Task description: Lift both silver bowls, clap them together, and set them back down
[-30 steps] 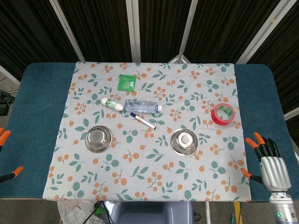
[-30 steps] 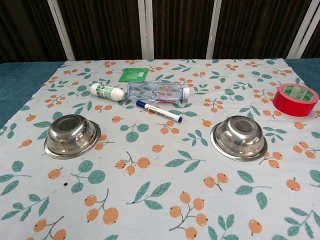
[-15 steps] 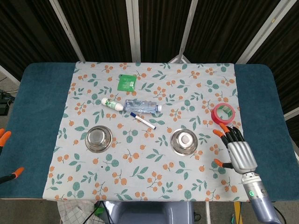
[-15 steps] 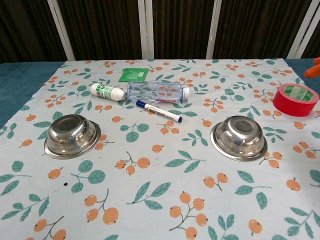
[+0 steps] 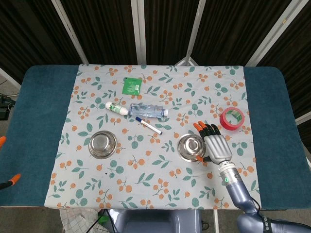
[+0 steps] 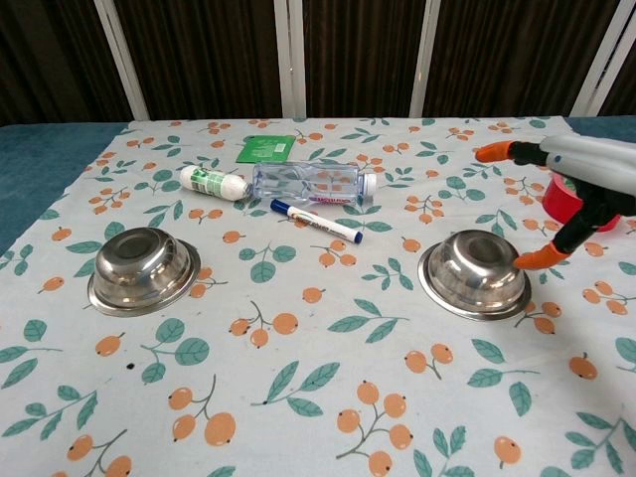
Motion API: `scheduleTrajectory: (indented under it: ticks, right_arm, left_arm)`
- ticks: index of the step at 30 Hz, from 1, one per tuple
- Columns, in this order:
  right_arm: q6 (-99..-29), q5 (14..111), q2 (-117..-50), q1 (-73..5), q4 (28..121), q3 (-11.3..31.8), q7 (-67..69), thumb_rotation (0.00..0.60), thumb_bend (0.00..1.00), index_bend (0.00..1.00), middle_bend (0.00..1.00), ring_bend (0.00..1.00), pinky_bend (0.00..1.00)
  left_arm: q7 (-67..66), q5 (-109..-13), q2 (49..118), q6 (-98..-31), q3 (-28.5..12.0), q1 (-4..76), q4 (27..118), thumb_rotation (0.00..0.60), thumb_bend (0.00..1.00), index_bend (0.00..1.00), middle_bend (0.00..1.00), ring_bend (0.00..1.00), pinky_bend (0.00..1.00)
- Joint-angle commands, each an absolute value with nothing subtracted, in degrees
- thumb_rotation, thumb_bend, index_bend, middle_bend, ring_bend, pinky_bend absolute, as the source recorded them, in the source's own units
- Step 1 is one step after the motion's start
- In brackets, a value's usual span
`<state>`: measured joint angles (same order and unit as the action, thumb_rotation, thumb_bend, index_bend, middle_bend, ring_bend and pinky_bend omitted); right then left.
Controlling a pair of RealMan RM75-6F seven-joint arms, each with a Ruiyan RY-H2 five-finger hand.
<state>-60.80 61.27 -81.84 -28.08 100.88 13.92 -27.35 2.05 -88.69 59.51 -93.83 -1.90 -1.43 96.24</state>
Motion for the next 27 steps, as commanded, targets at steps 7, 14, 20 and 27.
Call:
scheduleTrajectory:
  ticks: [7,14,20,27]
  right_arm:
    - [-58.8,55.6,-86.2,-31.8,100.1,12.9,-31.6,0.600,0.11,0.07,0.04,0.07,0.00]
    - [-58.9,51.9,-87.9,-33.3,98.5,11.8,-34.4,0.600,0.11,0.07,0.04,0.07,0.00]
    - [-58.6,48.8,-89.4,-35.4,95.4,11.7,-37.0,0.600,0.11,0.07,0.04,0.09,0.00]
    - [-57.6,46.4,-89.5,-36.6,93.3,11.6,-36.7,0.600,0.11,0.10,0.04,0.14,0.00]
  left_arm:
    - [0.2,-87.6,59.8,-92.5,-2.0,-1.0,96.9,0.600,0.11,0.09,0.00,0.00,0.01]
    - [-0.5,-86.5,59.7,-91.5,-2.2,-0.8,97.4,0.600,0.11,0.10,0.00,0.00,0.01]
    - [-0.9,-86.3,59.6,-91.2,-2.1,-0.8,97.9,0.600,0.11,0.10,0.00,0.00,0.01]
    - [-0.9,-85.5,59.5,-91.3,-2.4,-1.0,98.1,0.600,0.11,0.11,0.00,0.00,0.01]
